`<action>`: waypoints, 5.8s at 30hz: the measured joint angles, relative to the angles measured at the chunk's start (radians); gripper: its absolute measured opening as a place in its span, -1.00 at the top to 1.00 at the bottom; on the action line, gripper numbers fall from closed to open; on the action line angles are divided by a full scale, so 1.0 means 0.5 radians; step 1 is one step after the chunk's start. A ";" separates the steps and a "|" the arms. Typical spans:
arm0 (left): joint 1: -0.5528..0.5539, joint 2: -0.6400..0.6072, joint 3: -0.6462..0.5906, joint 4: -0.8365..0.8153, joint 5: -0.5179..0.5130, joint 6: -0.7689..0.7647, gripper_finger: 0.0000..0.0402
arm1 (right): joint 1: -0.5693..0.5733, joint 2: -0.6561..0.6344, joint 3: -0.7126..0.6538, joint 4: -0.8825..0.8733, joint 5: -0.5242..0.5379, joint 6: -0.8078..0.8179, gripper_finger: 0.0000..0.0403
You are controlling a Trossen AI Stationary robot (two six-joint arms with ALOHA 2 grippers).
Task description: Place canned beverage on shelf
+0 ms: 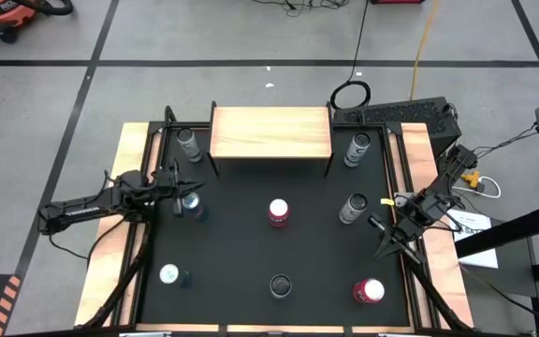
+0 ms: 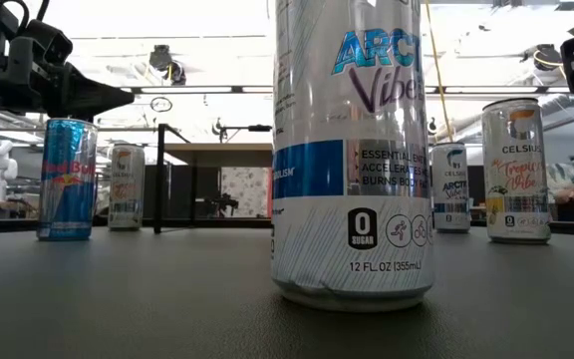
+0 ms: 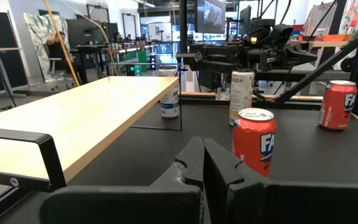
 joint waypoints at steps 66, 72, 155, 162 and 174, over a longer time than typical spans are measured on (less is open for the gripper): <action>0.000 0.000 0.001 0.000 0.000 0.000 1.00 | 0.000 0.000 0.000 0.000 0.000 0.000 1.00; 0.000 0.000 0.001 0.000 0.001 -0.001 1.00 | 0.000 0.000 0.000 0.000 0.000 0.000 1.00; 0.000 0.000 0.000 0.000 0.001 0.000 1.00 | 0.001 0.001 0.032 0.925 -0.626 -1.463 1.00; 0.000 0.000 0.000 0.000 0.001 0.000 1.00 | 0.001 0.002 0.061 0.787 -0.625 -1.369 1.00; 0.000 0.000 0.001 0.044 0.001 0.107 1.00 | 0.001 0.002 0.063 0.800 -0.513 -1.496 1.00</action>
